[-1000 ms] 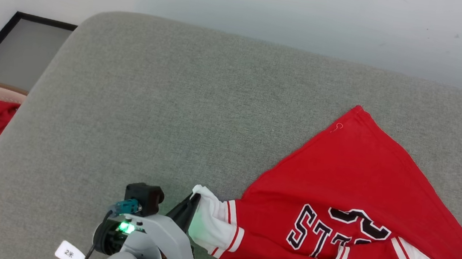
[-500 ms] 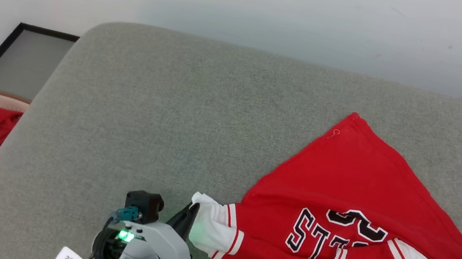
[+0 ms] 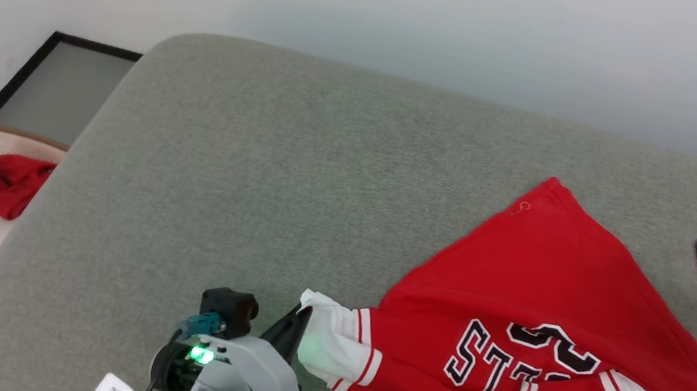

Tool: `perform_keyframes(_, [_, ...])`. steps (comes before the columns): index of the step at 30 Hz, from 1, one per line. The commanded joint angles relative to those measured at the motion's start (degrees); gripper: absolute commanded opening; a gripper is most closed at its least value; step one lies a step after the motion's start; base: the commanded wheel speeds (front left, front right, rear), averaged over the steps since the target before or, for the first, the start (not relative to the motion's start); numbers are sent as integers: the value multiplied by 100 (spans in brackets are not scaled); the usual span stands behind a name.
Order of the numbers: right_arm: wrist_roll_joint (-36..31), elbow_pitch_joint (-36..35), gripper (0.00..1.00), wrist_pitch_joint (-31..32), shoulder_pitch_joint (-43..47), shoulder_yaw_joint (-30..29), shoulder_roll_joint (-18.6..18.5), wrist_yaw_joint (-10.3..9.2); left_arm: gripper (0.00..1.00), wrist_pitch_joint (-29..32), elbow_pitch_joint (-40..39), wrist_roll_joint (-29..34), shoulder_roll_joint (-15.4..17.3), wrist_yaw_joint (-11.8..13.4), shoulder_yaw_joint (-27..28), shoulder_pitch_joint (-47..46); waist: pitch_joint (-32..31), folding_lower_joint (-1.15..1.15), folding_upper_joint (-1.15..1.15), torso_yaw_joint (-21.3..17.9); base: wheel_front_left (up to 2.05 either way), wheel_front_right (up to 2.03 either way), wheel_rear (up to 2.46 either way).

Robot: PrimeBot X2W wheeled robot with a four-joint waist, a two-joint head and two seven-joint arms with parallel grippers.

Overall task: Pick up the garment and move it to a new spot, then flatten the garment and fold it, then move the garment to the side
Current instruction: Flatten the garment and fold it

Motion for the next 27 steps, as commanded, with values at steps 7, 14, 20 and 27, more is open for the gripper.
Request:
perform_keyframes(7, [489,1577,100,755,-1597,923,-271,-2,0,27,48,159,-185,-104,-221,-293,206,0,0,457,0,0,0])
perform_keyframes(14, [1187,3137,100,2144,-3009,1651,-521,-3,0,-15,204,224,-563,-287,-420,-663,577,0,0,972,0,0,0])
perform_keyframes(20, [1546,4117,100,3169,-3850,2211,-523,-2,0,-117,423,241,-869,-453,-554,-904,862,0,0,1272,0,0,0])
perform_keyframes(27, [1536,5035,100,3915,-4394,2594,-463,-3,0,-242,684,180,-1053,-582,-606,-1115,1126,0,0,1473,0,0,0])
